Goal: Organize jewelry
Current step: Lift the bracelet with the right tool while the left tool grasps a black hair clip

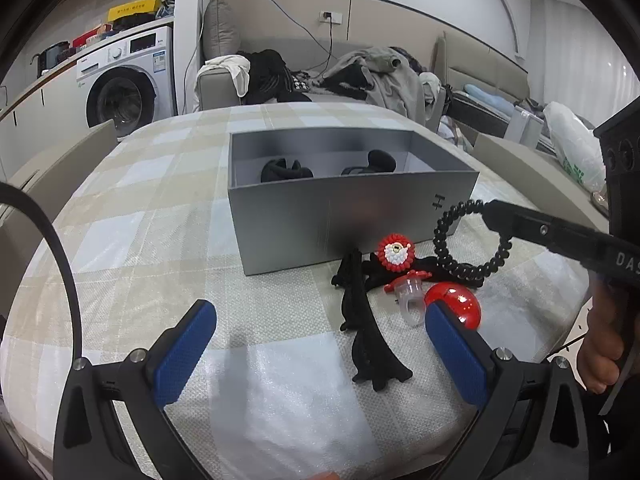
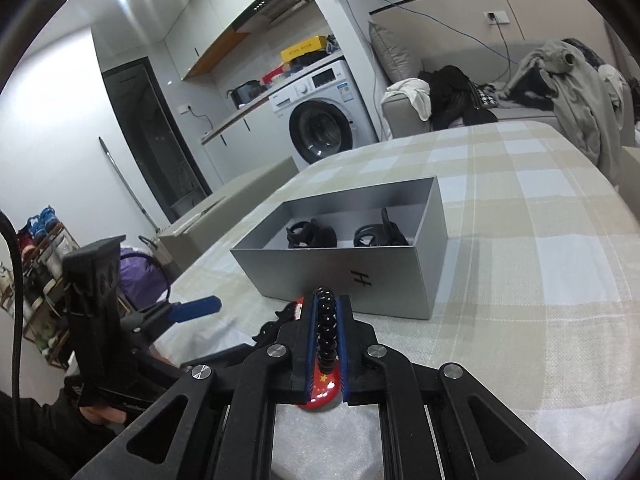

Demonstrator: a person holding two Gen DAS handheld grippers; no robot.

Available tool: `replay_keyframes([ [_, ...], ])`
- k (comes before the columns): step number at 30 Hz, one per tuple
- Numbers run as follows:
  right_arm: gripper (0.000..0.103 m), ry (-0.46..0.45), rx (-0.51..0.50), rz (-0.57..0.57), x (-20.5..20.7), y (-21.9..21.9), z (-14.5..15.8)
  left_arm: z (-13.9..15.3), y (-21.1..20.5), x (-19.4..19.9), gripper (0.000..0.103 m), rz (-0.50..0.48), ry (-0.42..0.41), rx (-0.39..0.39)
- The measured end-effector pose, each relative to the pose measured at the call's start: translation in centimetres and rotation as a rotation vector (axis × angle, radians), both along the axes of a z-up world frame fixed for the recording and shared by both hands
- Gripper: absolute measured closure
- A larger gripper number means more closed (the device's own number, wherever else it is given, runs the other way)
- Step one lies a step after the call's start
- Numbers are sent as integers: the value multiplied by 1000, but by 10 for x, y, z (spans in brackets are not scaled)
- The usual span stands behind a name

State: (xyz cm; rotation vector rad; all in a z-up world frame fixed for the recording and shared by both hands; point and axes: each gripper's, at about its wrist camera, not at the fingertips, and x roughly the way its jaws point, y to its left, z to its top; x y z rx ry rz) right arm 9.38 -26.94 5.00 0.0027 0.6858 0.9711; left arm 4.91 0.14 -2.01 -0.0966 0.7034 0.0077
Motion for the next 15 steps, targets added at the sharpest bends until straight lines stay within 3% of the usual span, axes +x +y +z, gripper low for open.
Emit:
replay_keyframes([
  [2, 95, 4, 3, 4, 0, 1, 0, -2, -1, 2, 4, -13, 16, -11],
  [5, 95, 0, 4, 11, 0, 1, 2, -4, -2, 4, 25, -37, 43, -22],
  [7, 95, -4, 4, 13, -1, 1, 2, -5, -4, 3, 32, -42, 44, 8],
  [15, 95, -5, 5, 15, -1, 0, 2, -5, -12, -3, 86, -87, 25, 57],
])
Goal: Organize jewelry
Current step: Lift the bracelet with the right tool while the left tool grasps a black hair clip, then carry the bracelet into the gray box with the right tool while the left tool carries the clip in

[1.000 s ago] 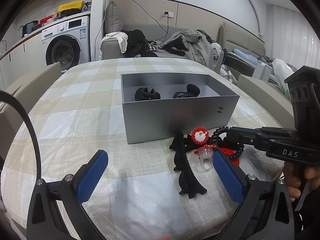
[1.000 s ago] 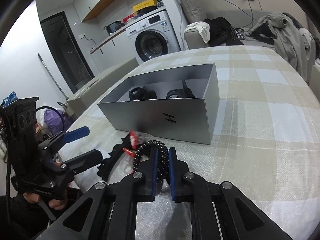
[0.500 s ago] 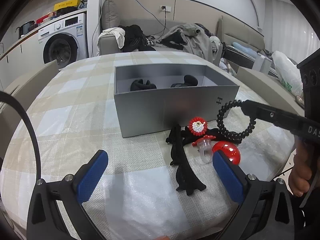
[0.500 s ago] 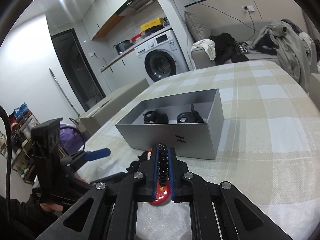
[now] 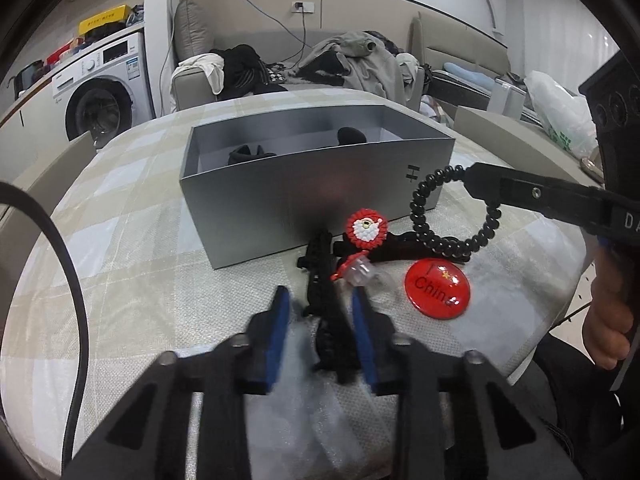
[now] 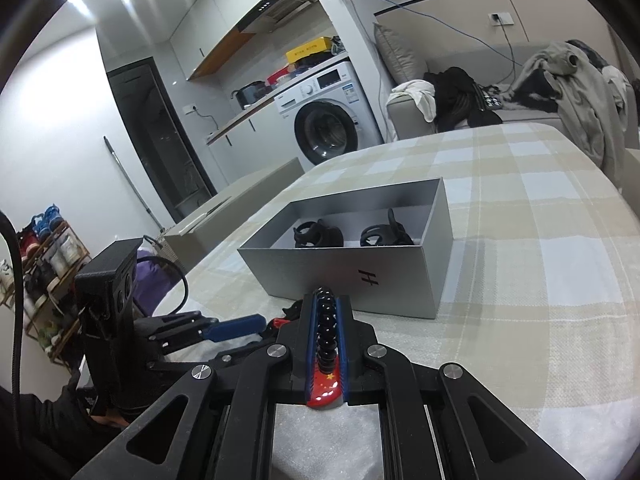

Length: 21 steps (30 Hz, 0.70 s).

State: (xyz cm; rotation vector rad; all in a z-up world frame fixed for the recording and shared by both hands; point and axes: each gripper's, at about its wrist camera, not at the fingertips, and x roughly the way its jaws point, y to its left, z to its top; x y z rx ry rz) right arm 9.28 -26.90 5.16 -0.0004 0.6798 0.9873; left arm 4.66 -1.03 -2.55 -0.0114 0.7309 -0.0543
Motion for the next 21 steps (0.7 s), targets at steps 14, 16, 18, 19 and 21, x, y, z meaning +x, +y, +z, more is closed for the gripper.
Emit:
replay_keyframes([
  [14, 95, -7, 5, -6, -1, -2, 0, 12, 13, -3, 89, 35, -57, -58],
  [16, 95, -7, 10, -8, -1, -3, 1, 15, 13, -4, 89, 32, -76, -62],
  [18, 95, -9, 16, -8, -1, -3, 2, 16, 13, -5, 89, 31, -87, -60],
  [19, 95, -11, 19, -10, -1, -4, 2, 16, 13, -5, 89, 30, -89, -61],
  [21, 95, -12, 21, -12, -1, -4, 2, 16, 12, -4, 89, 30, -92, -63],
])
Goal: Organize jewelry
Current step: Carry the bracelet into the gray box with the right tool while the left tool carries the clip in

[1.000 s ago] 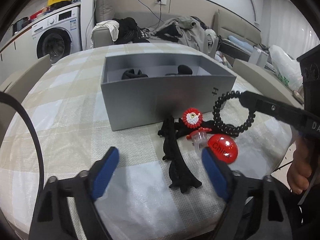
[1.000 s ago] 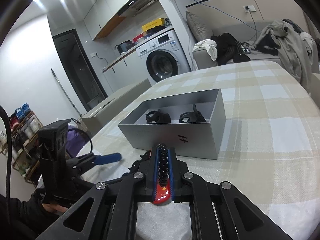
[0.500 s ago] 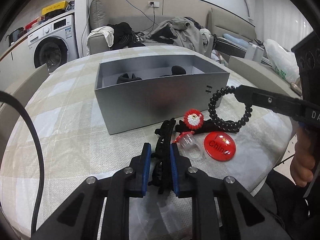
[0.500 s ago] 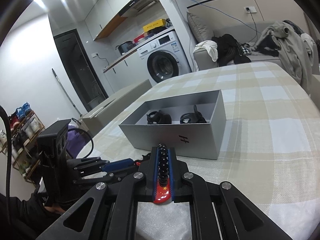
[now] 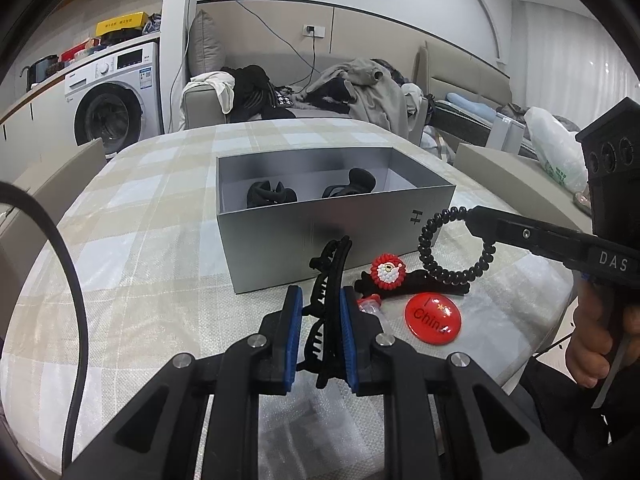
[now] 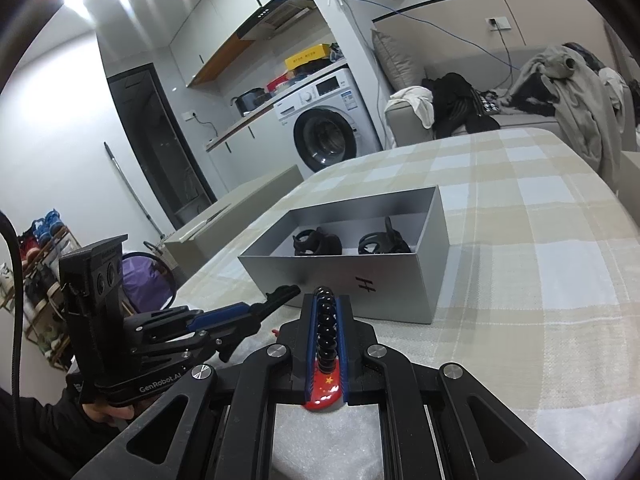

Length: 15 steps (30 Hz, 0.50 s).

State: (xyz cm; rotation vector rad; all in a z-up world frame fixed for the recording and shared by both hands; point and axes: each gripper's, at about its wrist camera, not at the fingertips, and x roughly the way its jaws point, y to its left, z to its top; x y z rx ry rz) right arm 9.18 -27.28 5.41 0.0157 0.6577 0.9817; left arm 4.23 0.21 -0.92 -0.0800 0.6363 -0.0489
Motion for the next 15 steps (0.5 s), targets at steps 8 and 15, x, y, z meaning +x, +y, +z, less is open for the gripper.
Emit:
replay_keyframes([
  [8, 95, 2, 4, -4, 1, -1, -1, 4, 2, 0, 89, 8, -26, -7],
  [15, 95, -4, 20, -8, 1, -4, 1, 9, 3, -4, 89, 5, -61, -16],
])
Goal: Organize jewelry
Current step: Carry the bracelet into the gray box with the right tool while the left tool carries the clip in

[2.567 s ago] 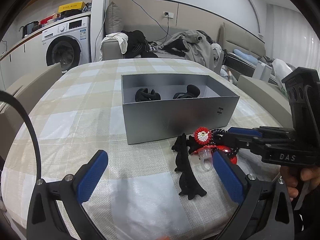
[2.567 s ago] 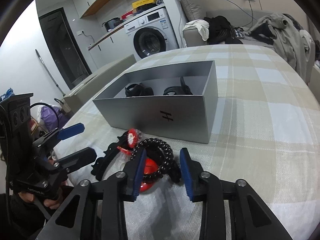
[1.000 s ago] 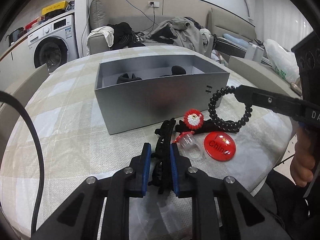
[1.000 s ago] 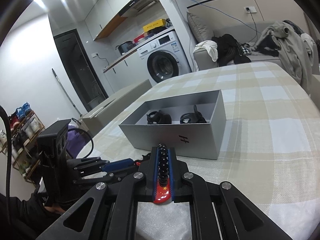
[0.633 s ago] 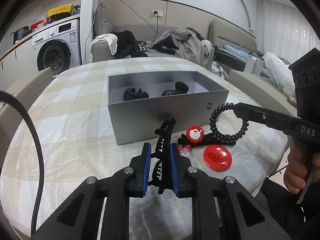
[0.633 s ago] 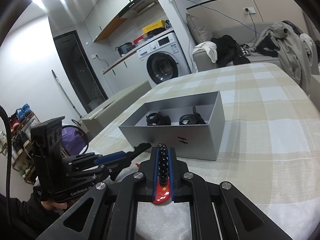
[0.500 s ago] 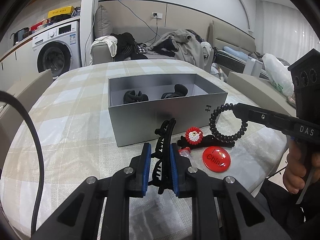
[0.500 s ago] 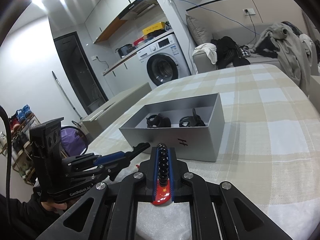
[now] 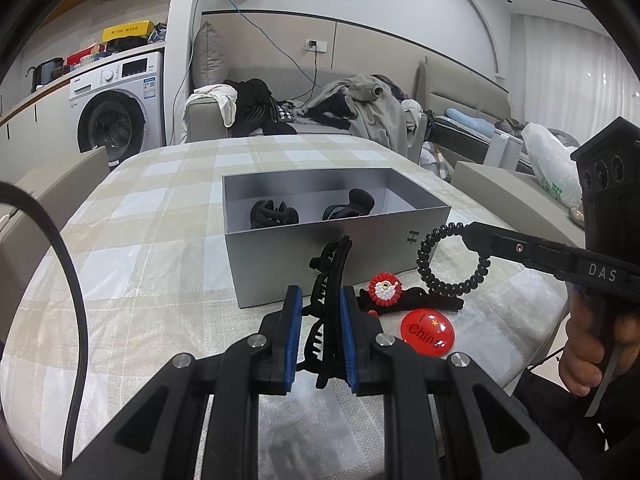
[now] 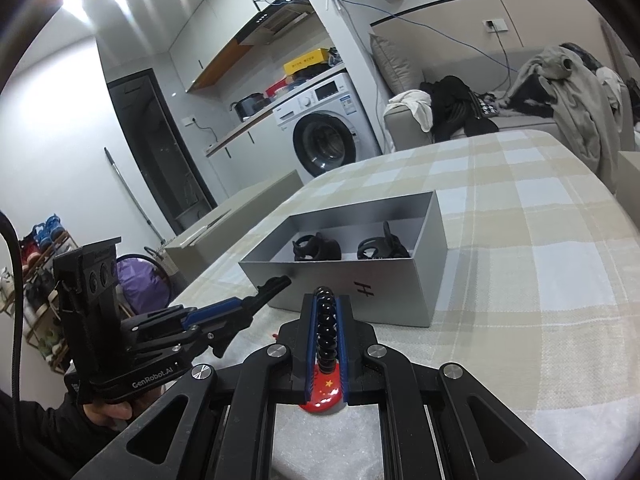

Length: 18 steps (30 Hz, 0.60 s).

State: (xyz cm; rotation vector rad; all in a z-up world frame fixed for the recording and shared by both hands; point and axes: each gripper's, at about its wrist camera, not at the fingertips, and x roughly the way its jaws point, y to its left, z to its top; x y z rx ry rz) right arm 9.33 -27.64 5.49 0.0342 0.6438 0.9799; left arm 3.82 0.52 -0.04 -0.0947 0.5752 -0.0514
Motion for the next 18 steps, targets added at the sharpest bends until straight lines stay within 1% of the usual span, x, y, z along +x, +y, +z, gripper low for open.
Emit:
replay_keyframes([
  [7, 95, -16, 26, -16, 1, -3, 6, 6, 6, -2, 89, 16, -38, -16],
  [12, 95, 30, 72, -45, 12, -9, 12, 13, 7, -1, 89, 24, -55, -24],
  [18, 95, 27, 104, -80, 21, -12, 25, 29, 5, 4, 89, 25, -91, -22],
])
